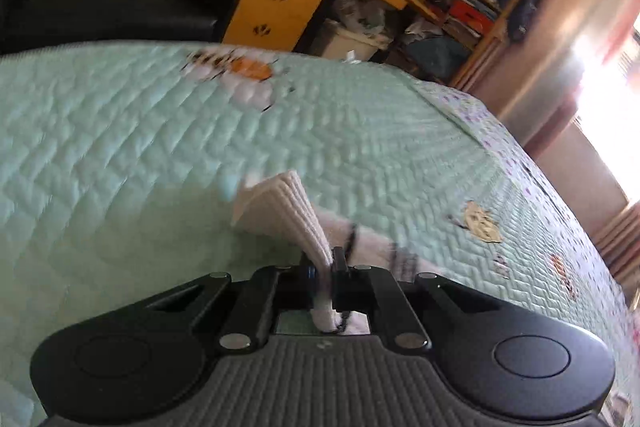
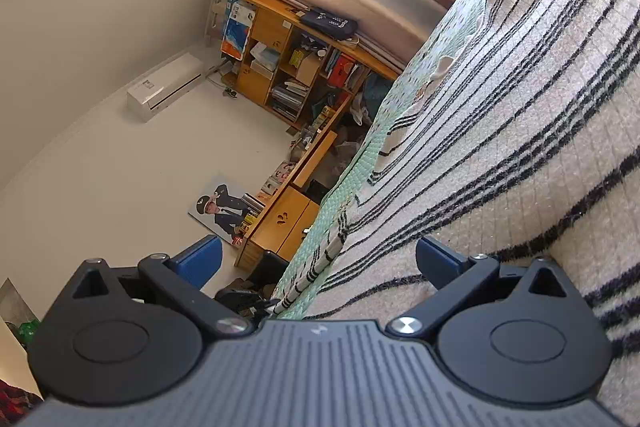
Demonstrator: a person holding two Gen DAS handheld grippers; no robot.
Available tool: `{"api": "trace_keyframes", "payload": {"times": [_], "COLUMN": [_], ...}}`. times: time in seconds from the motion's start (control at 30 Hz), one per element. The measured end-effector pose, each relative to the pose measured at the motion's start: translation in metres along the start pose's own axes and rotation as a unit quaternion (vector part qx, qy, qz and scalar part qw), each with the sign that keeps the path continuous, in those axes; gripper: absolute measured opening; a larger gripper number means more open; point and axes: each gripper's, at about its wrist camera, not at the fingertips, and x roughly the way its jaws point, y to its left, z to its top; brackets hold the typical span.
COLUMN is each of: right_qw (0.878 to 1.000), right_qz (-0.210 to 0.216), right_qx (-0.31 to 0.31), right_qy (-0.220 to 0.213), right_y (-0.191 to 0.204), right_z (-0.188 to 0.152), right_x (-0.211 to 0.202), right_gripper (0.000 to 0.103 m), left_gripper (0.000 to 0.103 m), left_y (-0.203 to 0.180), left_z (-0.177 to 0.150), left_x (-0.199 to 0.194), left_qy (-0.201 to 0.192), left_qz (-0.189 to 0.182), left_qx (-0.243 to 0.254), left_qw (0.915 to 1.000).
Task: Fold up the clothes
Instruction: 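Close the left gripper on the sleeve cuff, then lift the cuff and fold the sleeve across the sweater body with the left gripper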
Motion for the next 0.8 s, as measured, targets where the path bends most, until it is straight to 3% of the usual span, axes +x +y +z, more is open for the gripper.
{"api": "trace_keyframes", "payload": {"times": [0.13, 0.27, 0.4, 0.53, 0.63, 0.7, 0.73, 0.8], "right_qw": [1.000, 1.000, 1.000, 0.999, 0.996, 0.994, 0.994, 0.993], "right_qz": [0.000, -0.004, 0.006, 0.029, 0.018, 0.004, -0.002, -0.013], "right_qx": [0.000, 0.013, 0.022, -0.020, -0.063, -0.067, -0.059, -0.049], "right_qy": [0.001, 0.006, 0.014, -0.020, -0.052, -0.081, -0.095, -0.109], "right_y": [-0.001, 0.003, 0.018, 0.036, 0.033, 0.018, 0.007, -0.012], "right_z": [-0.001, 0.004, 0.019, 0.047, 0.067, 0.074, 0.075, 0.077], "right_x": [0.001, -0.001, -0.012, -0.050, -0.085, -0.107, -0.117, -0.130], "right_gripper": [0.102, 0.102, 0.102, 0.102, 0.102, 0.103, 0.102, 0.103], "left_gripper": [0.006, 0.006, 0.006, 0.006, 0.007, 0.007, 0.007, 0.007], "left_y": [-0.036, -0.095, -0.171, -0.255, -0.318, -0.358, -0.375, -0.406], "left_z": [0.012, 0.024, 0.028, 0.015, -0.014, -0.047, -0.069, -0.126], "left_x": [-0.029, -0.060, -0.088, -0.113, -0.127, -0.138, -0.145, -0.156], "left_qy": [-0.032, -0.058, -0.082, -0.107, -0.120, -0.129, -0.133, -0.133], "left_qz": [-0.021, -0.045, -0.071, -0.104, -0.129, -0.151, -0.163, -0.187], "left_qx": [0.051, 0.121, 0.189, 0.257, 0.313, 0.367, 0.401, 0.480], "left_qw": [0.9980, 0.9900, 0.9760, 0.9548, 0.9333, 0.9088, 0.8915, 0.8469]}}
